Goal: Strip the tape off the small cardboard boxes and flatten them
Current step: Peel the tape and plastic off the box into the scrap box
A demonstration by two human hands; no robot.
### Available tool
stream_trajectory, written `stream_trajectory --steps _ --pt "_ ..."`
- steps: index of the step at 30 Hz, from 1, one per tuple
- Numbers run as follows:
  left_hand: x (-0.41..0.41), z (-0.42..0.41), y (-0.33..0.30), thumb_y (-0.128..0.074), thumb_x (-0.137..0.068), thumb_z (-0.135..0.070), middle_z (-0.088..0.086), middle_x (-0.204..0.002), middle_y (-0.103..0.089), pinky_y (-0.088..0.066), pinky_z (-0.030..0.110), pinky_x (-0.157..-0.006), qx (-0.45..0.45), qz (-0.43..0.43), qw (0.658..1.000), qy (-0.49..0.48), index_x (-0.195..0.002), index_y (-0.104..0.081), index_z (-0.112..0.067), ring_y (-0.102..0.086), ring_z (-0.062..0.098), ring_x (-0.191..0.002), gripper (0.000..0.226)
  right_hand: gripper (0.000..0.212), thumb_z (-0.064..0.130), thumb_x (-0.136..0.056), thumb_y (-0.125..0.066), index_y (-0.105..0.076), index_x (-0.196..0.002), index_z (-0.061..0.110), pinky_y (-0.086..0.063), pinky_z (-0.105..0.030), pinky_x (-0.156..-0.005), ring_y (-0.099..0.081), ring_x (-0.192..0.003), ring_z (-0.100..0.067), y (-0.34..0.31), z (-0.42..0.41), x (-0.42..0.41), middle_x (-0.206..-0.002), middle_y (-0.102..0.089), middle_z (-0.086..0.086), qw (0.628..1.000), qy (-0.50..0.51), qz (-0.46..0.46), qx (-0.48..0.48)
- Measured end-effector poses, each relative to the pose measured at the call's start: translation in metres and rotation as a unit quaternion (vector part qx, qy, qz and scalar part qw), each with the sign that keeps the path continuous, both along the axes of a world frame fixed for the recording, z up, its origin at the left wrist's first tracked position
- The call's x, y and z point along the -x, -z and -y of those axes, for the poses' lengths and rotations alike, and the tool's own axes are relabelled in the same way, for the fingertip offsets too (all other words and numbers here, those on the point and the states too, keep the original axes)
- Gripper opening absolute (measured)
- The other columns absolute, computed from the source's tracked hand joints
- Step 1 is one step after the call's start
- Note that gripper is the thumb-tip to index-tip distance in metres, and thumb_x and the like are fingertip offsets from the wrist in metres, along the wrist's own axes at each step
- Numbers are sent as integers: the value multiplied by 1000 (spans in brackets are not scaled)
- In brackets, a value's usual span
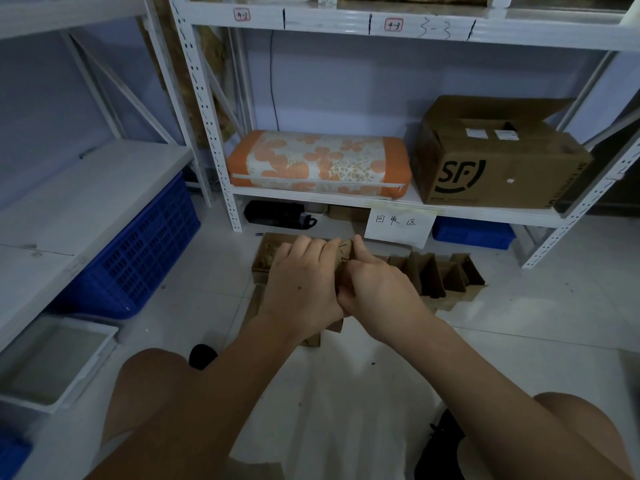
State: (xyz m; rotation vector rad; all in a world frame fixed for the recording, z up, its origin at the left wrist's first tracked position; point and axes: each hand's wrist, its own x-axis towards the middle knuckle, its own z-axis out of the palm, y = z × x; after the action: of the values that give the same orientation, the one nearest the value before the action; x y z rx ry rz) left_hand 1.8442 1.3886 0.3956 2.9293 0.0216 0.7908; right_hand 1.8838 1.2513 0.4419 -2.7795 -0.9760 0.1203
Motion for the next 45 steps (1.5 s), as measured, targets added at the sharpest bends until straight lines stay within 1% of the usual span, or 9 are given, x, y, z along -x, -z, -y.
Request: stream_trajectory --steps 11,18,21,24,28,31,35,40,45 --pt "1 2 11 -52 -75 -62 1 -101 -71 -45 42 -77 19 13 1000 4 -123 -68 -9 -60 26 -93 73 20 28 -97 -53 -43 -82 20 -46 -38 -88 -66 -89 -23 5 4 -3 -163 -31 -12 999 -48 16 7" --pt "3 -2 11 -53 -71 -72 -3 -111 -68 -44 39 -86 56 -9 998 3 -130 -64 -13 -58 22 -102 84 20 26 -88 -66 -54 -82 11 -53 -33 -87 -69 -97 -17 19 11 -7 -162 -35 -6 994 -24 -4 -105" --pt "5 -6 10 -61 -67 -79 -9 -114 -65 -46 36 -90 113 -30 993 -5 -134 -59 -19 -56 17 -104 90 15 19 -85 -75 -62 -91 18 -55 -35 -93 -62 -118 -8 26 22 -13 -150 -52 0 967 -39 -48 -248" --pt "7 -9 7 -65 -67 -82 -15 -113 -63 -48 36 -91 191 -30 981 -35 -135 -56 -28 -56 13 -102 87 39 34 -87 -78 -58 -121 35 -52 -32 -102 -57 -123 -3 26 34 -19 -130 -55 28 919 -20 -163 -359" --pt "8 -10 5 -62 -65 -93 -18 -119 -63 -51 40 -95 265 -4 962 -58 -138 -54 -33 -57 10 -108 94 77 46 -79 -84 -44 -145 43 -44 -42 -112 -49 -135 -5 33 44 -23 -140 -56 22 883 -59 -285 -369" --pt "8 -4 1 -66 -69 -87 -18 -122 -60 -48 36 -99 291 5 955 -61 -140 -52 -32 -53 7 -111 91 99 33 -73 -91 -34 -154 35 -40 -33 -115 -47 -136 -2 40 44 -22 -145 -51 20 894 -79 -269 -349" --pt "9 -2 -2 -67 -77 -76 -16 -127 -55 -42 34 -104 334 -18 942 -37 -149 -46 -28 -44 8 -119 89 101 28 -70 -91 -33 -151 41 -39 -17 -110 -50 -132 3 42 44 -22 -140 -57 21 888 -67 -259 -375" --pt "10 -10 -5 -84 -77 -53 -17 -127 -48 -39 27 -99 360 -53 931 10 -152 -44 -30 -43 6 -121 88 97 26 -76 -87 -30 -153 40 -35 -28 -119 -48 -134 5 43 49 -19 -141 -55 23 895 -53 -228 -381" --pt "10 -12 -7 -92 -69 -48 -17 -119 -59 -41 9 -84 395 -19 918 4 -138 -57 -33 -56 4 -111 78 95 34 -77 -84 -27 -152 46 -33 -26 -119 -42 -136 10 46 48 -12 -137 -50 39 899 -59 -213 -378"
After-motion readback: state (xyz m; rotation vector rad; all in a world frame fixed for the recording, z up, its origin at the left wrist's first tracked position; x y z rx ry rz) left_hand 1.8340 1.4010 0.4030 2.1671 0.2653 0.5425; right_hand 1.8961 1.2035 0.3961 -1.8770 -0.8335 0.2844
